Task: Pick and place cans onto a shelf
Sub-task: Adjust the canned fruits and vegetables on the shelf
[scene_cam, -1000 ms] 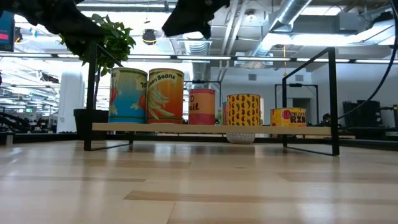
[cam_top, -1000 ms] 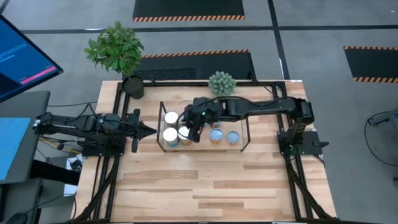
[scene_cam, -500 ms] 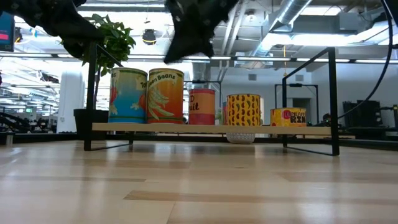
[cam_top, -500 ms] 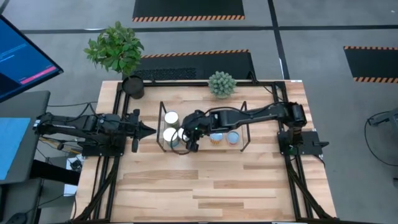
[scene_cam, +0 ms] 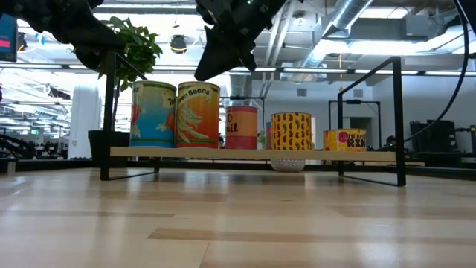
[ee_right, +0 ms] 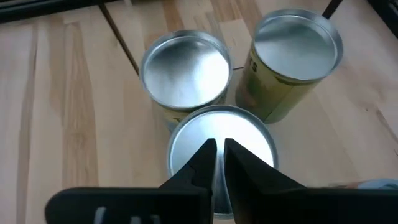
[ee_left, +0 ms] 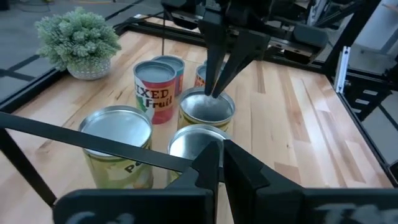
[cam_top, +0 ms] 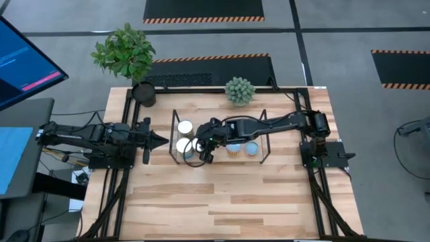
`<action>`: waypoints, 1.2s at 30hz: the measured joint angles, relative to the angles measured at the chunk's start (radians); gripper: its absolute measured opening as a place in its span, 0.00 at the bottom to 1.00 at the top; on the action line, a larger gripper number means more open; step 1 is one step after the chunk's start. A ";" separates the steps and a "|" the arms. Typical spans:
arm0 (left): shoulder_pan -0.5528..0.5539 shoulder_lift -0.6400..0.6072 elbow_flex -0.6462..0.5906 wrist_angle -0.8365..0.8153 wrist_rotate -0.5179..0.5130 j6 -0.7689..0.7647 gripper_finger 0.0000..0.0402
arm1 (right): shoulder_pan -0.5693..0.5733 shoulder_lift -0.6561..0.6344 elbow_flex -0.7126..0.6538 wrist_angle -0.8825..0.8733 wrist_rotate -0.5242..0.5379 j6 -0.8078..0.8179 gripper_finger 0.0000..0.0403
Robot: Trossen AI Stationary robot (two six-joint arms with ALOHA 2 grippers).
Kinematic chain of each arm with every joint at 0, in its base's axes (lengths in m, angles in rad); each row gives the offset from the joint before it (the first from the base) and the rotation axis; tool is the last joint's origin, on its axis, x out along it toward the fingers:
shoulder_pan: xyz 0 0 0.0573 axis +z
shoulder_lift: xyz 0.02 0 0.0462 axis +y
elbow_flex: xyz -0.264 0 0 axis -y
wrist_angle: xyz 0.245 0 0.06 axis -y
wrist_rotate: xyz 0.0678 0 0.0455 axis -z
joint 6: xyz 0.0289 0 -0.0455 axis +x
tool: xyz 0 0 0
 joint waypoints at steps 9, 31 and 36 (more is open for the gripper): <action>0.000 0.000 0.000 0.000 -0.009 0.029 0.02 | 0.000 0.000 0.000 -0.043 0.000 0.066 0.13; 0.000 0.000 0.000 0.000 -0.009 0.040 0.02 | 0.006 -0.002 0.000 -0.121 -0.003 0.136 0.13; 0.000 0.000 0.000 0.000 -0.009 0.040 0.02 | 0.013 -0.002 0.000 -0.123 -0.003 0.136 0.13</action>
